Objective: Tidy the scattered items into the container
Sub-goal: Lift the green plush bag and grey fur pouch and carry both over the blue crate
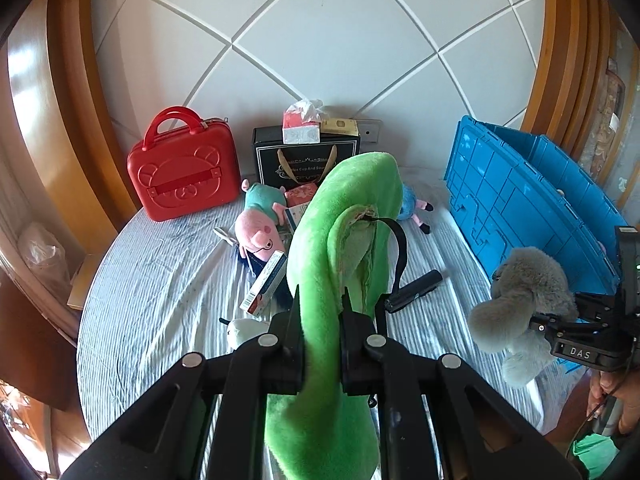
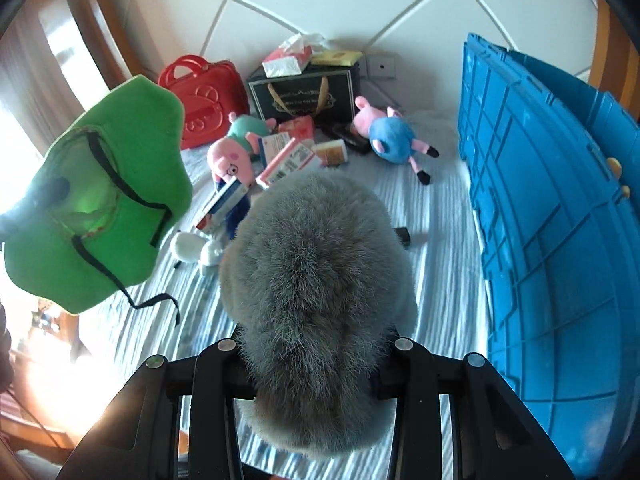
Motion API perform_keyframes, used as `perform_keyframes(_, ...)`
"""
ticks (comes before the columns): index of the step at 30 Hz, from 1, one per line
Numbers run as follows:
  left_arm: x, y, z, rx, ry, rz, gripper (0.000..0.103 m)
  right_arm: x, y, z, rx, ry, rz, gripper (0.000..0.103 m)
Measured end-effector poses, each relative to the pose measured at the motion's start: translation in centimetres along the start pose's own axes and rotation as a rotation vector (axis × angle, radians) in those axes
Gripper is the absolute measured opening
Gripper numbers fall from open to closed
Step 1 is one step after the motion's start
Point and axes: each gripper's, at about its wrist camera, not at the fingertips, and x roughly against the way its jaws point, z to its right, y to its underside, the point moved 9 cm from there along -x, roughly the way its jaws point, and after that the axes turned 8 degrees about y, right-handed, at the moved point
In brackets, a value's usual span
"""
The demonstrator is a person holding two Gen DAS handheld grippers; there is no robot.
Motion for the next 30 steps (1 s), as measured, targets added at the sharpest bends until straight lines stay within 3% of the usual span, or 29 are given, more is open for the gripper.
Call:
perform_keyframes(14,2.2,-4.4,6.4,-0.037,0.019,0.092,0.012,8.9,-5.0,4.3,-0.038,-0.045,0.177,0.036)
perform_keyframes(30,1.1,-11.4,20.1,-0.170,0.130,0.167,0.012,18.0,-6.9,14.2,-0.122,-0.051,0.332,0.036)
